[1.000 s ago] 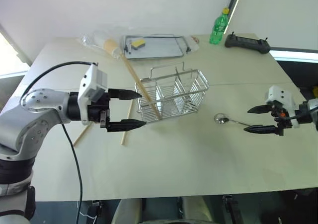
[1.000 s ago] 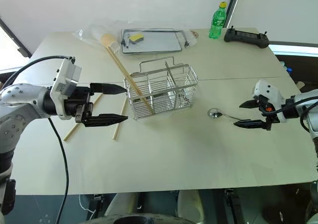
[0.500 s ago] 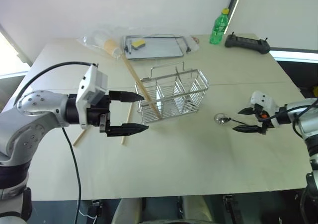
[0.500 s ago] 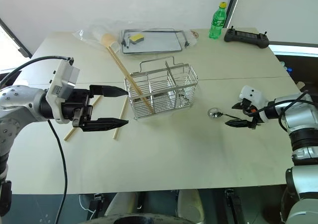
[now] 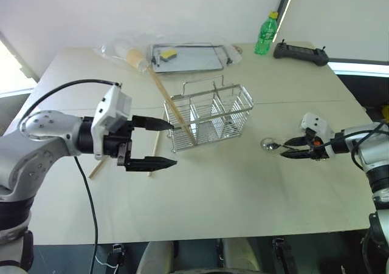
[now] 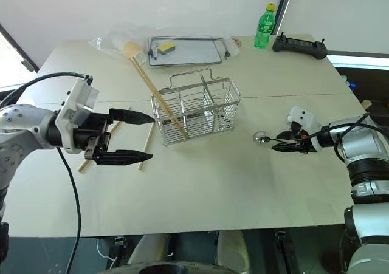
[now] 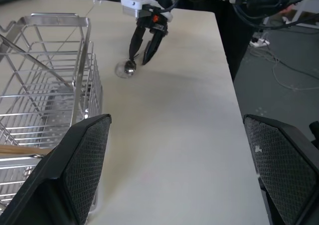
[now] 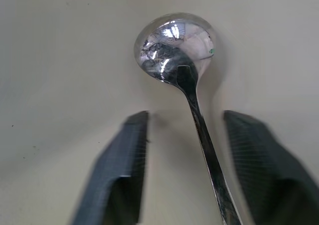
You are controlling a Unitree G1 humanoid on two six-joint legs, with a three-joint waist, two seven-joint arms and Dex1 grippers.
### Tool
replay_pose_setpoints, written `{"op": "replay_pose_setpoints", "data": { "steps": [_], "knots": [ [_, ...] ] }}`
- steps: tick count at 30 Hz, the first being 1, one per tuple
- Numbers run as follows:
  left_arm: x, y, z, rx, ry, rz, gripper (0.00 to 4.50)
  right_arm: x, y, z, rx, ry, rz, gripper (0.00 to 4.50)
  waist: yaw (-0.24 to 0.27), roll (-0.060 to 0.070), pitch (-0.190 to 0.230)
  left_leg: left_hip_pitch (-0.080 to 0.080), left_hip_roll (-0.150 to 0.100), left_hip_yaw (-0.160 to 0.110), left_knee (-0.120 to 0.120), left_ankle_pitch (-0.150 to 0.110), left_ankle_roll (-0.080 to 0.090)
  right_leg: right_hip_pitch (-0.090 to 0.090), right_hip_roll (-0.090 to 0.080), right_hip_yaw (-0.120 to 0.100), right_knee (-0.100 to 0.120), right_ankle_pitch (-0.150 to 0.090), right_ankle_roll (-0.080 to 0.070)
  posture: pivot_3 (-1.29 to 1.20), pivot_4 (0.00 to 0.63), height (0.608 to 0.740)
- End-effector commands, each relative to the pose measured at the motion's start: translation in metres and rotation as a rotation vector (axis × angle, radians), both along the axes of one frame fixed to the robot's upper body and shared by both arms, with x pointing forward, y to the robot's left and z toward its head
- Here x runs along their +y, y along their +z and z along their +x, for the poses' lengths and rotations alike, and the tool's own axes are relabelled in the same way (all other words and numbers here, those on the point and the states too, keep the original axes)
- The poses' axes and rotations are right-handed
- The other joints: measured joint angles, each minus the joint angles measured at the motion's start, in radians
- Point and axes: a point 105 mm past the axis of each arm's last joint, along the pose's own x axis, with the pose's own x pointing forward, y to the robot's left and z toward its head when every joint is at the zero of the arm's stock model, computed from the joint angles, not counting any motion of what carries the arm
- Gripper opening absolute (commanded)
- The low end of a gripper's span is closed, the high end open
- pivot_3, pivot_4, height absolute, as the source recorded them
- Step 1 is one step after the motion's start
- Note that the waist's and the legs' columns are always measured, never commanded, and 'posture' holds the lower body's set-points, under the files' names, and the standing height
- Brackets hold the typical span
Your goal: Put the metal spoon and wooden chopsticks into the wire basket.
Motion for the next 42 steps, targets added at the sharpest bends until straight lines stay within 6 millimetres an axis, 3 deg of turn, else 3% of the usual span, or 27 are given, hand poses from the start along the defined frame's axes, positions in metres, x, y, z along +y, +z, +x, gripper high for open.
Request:
{"op": "replay_pose_setpoints", "data": {
  "steps": [1,9,12,14,18,21,24,28,32,37,41,42],
  "knots": [
    [-0.001,0.010,-0.001,-0.057,-0.016,-0.008,4.50,0.001,0.011,0.001,-0.046,-0.005,0.027,0.02,0.000,0.000,0.000,0.000,0.000,0.000,0.000,0.000,0.000,0.000,0.000,0.000,0.000,0.000,0.000,0.00,0.150,0.709],
    [-0.001,0.010,0.000,-0.057,-0.016,-0.005,4.50,-0.004,0.012,-0.007,-0.069,-0.010,0.015,0.02,0.003,-0.001,-0.001,0.000,0.000,-0.001,0.001,0.000,0.000,0.000,0.000,0.000,0.001,0.000,0.000,0.00,0.150,0.709],
    [0.000,0.013,0.002,-0.071,-0.009,-0.008,4.50,0.003,0.032,-0.014,-0.149,0.041,0.023,0.02,0.005,-0.001,0.000,0.000,0.000,-0.001,0.000,0.000,0.000,0.000,0.000,0.000,0.001,0.000,0.000,0.00,0.150,0.709],
    [0.001,0.016,0.005,-0.080,0.001,-0.012,4.50,0.021,0.062,-0.028,-0.189,0.104,0.127,0.02,0.004,0.000,0.000,-0.001,0.000,-0.001,0.000,0.000,0.000,0.000,0.000,0.000,0.001,-0.001,0.001,0.00,0.150,0.709],
    [0.005,0.020,0.010,-0.094,0.024,-0.023,4.50,0.068,0.146,-0.047,-0.356,0.178,0.437,0.02,-0.006,0.004,0.002,0.000,0.000,0.000,0.000,0.000,0.000,-0.001,0.000,0.001,0.002,0.000,0.001,0.00,0.150,0.709],
    [0.005,0.022,0.014,-0.104,0.032,-0.032,4.50,0.089,0.194,-0.035,-0.532,0.109,0.609,0.02,-0.003,0.000,0.001,0.001,0.002,-0.001,0.000,0.000,0.000,-0.001,0.002,0.000,0.002,-0.002,-0.003,0.00,0.150,0.709],
    [0.005,0.024,0.018,-0.113,0.038,-0.042,4.50,0.112,0.227,-0.016,-0.637,0.003,0.775,0.02,0.001,-0.001,0.000,0.000,0.002,-0.003,0.000,0.000,0.000,-0.002,0.002,0.000,0.002,-0.002,-0.005,0.00,0.150,0.709],
    [0.006,0.026,0.023,-0.129,0.052,-0.056,4.50,0.144,0.233,0.006,-0.715,-0.108,0.860,0.02,0.009,-0.002,0.000,-0.003,0.000,-0.004,-0.001,0.000,0.000,-0.004,0.001,-0.001,0.002,-0.001,-0.004,0.00,0.150,0.709],
    [0.005,0.029,0.025,-0.140,0.056,-0.066,4.50,0.171,0.215,0.019,-0.720,-0.161,0.903,0.02,0.003,-0.002,0.000,-0.007,-0.001,-0.004,-0.002,0.000,0.000,-0.008,0.000,0.000,0.002,0.001,0.000,0.00,0.150,0.709],
    [0.006,0.033,0.028,-0.157,0.070,-0.072,4.50,0.184,0.192,0.027,-0.716,-0.203,0.921,0.02,0.002,-0.002,0.000,-0.008,-0.001,-0.003,-0.002,0.001,-0.001,-0.010,0.000,-0.001,0.003,0.001,0.000,0.00,0.150,0.709],
    [0.008,0.037,0.032,-0.180,0.097,-0.087,4.50,0.183,0.183,0.028,-0.716,-0.221,0.927,0.02,-0.001,-0.001,0.000,-0.006,-0.001,-0.004,-0.002,0.000,0.000,-0.009,0.001,-0.001,0.004,0.001,0.000,0.00,0.150,0.709],
    [0.009,0.039,0.033,-0.184,0.106,-0.093,4.50,0.181,0.181,0.028,-0.714,-0.230,0.929,0.32,-0.001,-0.001,0.000,-0.005,-0.001,-0.004,-0.002,0.001,0.000,-0.008,0.001,-0.001,0.004,0.001,0.000,0.00,0.150,0.709]
  ]
}}
